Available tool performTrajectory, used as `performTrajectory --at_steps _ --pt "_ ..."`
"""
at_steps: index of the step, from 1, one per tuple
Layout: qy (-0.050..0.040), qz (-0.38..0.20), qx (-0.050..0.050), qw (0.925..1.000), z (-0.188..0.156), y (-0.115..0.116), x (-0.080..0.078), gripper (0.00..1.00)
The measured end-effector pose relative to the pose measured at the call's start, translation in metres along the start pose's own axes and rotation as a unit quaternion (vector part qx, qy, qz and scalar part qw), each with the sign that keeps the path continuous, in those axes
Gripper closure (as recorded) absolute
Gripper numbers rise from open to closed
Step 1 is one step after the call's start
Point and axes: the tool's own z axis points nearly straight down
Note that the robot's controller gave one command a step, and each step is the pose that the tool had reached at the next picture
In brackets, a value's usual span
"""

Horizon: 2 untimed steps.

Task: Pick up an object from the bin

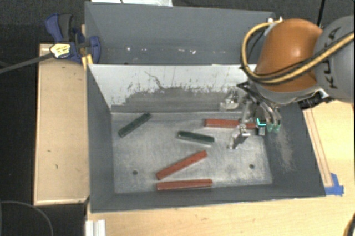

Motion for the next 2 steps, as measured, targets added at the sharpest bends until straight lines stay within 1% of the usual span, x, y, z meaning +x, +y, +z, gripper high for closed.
performTrajectory --at_steps 1,2 --pt "-0.0042 0.0 0.0 1.0 -0.004 0.0 -0.002 0.0" --pt "-0.0073 -0.044 0.0 0.999 0.112 0.013 -0.016 1.0"
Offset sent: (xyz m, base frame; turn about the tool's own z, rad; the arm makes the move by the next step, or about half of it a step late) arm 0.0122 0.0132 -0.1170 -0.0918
